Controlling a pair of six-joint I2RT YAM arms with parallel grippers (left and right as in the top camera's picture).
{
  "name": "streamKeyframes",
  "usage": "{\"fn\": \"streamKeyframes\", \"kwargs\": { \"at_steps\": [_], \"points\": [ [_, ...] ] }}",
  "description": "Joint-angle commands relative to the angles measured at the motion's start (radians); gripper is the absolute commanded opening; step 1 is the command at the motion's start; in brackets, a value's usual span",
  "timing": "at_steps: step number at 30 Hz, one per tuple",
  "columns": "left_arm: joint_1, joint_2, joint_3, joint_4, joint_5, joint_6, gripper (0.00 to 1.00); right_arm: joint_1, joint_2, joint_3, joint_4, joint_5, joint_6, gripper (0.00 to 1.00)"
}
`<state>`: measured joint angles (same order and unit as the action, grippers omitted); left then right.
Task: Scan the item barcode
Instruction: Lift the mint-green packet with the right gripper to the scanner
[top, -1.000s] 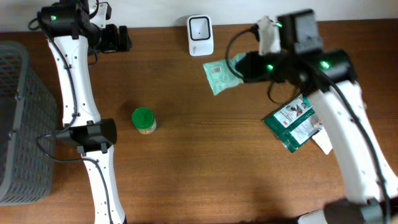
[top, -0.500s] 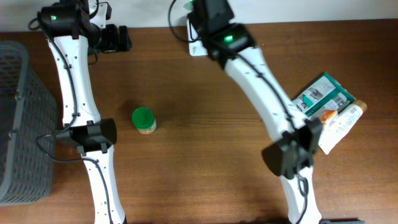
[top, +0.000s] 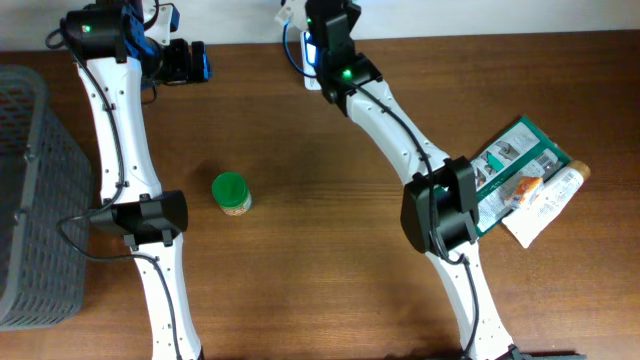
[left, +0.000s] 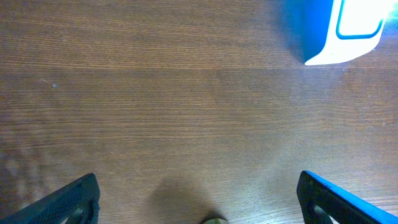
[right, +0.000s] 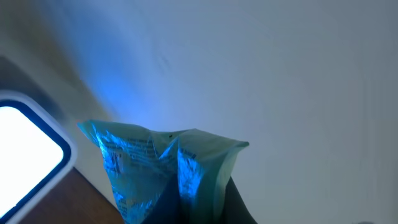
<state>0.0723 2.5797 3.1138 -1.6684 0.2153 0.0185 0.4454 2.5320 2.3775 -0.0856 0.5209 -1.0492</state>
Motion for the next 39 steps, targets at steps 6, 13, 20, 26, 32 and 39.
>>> {"fn": "streamKeyframes", "kwargs": {
  "at_steps": [6, 13, 20, 26, 32, 39],
  "points": [
    [0.001, 0.006, 0.016, -0.002, -0.003, 0.005, 0.99, -0.003, 0.014, -0.007, 0.004, -0.118, -0.019, 0.04],
    [0.001, 0.006, 0.016, -0.002, -0.003, 0.005, 0.99, -0.003, 0.046, -0.007, 0.012, -0.122, -0.020, 0.04],
    [0.001, 0.006, 0.016, -0.002, -0.003, 0.005, 0.99, -0.002, 0.061, -0.007, 0.074, -0.126, -0.020, 0.04],
    [0.001, 0.006, 0.016, -0.002, -0.003, 0.005, 0.99, 0.001, 0.061, -0.007, 0.074, -0.125, -0.019, 0.04],
    [0.001, 0.006, 0.016, -0.002, -0.003, 0.005, 0.99, 0.005, 0.043, -0.007, 0.053, -0.114, 0.009, 0.04],
    [0.001, 0.006, 0.016, -0.002, -0.003, 0.005, 0.99, 0.005, -0.066, -0.006, 0.026, -0.118, 0.228, 0.04]
  ]
}}
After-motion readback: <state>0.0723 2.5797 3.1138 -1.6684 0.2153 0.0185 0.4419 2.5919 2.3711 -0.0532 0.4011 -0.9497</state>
